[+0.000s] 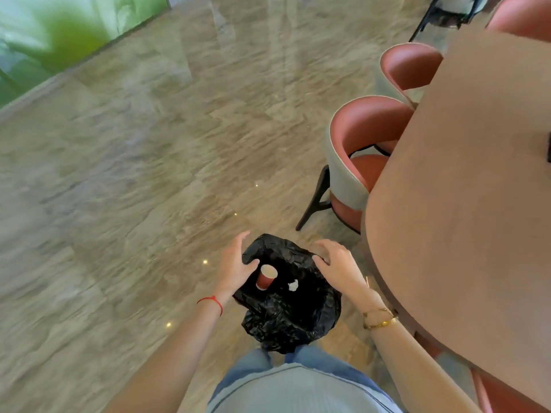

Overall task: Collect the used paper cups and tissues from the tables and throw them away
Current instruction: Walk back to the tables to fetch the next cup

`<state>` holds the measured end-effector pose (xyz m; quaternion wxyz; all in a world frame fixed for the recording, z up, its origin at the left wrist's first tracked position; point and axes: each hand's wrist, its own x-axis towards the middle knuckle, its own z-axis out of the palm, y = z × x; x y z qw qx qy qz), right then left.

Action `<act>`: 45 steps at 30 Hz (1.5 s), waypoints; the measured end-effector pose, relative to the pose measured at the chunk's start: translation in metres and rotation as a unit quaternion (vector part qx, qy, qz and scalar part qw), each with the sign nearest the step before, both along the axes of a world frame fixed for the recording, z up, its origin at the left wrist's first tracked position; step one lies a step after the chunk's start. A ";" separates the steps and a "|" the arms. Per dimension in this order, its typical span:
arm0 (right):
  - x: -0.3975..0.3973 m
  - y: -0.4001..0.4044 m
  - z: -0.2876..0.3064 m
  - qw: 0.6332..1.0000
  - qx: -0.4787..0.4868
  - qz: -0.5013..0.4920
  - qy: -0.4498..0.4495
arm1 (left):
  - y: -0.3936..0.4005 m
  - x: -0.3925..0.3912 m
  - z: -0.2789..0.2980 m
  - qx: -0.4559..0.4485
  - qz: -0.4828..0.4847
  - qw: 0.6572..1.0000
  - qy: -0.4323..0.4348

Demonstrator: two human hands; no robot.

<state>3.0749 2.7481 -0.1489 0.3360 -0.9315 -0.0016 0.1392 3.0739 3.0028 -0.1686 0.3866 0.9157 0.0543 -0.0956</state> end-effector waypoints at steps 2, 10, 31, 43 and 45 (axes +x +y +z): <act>-0.005 0.000 0.015 0.999 -0.003 -0.019 -0.039 | 0.012 0.003 0.016 0.024 -0.039 0.998 -0.030; -0.054 0.010 0.058 0.982 -0.043 -0.126 -0.133 | 0.051 -0.013 0.074 0.064 -0.120 0.984 -0.116; -0.317 0.017 0.107 0.875 -0.083 -0.447 -0.168 | -0.047 -0.090 0.127 -0.002 -0.427 0.885 -0.186; -0.570 -0.028 0.111 0.763 -0.127 -0.610 -0.170 | -0.214 -0.292 0.146 -0.084 -0.607 0.765 -0.198; -0.620 -0.038 0.113 0.738 -0.135 -0.640 -0.169 | -0.244 -0.339 0.147 -0.097 -0.625 0.751 -0.189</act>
